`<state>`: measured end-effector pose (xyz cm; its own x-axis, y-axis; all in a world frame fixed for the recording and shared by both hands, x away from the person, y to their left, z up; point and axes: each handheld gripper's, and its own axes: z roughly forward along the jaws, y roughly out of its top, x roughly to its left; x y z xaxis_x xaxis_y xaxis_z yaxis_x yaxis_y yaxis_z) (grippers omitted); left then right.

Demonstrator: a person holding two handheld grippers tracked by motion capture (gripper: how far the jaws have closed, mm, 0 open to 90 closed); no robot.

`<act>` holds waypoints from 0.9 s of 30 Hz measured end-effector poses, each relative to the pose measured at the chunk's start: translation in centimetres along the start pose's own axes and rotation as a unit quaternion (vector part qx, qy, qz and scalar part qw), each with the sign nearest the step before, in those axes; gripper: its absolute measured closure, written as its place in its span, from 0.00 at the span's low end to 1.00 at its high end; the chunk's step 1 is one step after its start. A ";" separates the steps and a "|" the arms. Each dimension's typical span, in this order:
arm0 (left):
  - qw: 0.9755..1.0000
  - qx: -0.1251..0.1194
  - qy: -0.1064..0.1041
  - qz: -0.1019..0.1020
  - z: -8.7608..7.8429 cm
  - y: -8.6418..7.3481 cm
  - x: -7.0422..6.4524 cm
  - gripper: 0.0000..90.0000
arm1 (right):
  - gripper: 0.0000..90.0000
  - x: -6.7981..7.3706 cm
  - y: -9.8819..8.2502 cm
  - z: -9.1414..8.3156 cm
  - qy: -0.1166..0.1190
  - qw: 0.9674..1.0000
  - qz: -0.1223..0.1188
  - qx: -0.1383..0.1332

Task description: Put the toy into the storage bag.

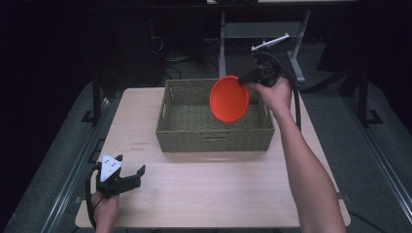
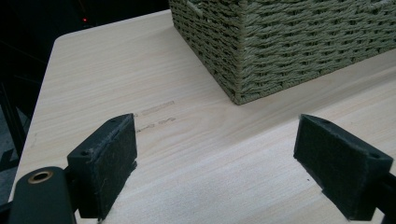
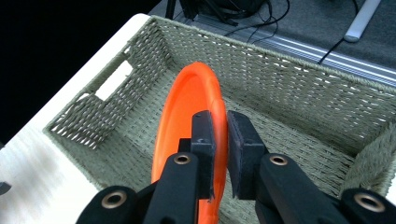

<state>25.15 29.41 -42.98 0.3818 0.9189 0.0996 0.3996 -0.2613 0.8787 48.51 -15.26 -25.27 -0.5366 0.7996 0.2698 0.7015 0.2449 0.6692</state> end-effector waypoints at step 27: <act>1.000 0.004 -0.001 0.004 0.1 0.0 -0.1 0.14 | 0.91 -2.3 -2.8 5.6 -0.020 0.998 0.032 0.043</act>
<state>25.19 29.30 -43.01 0.3876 0.9157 0.1059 0.4027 -0.2716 0.8741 50.48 -14.72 -31.66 -0.4723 0.8354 0.2810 0.7723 0.2387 0.5887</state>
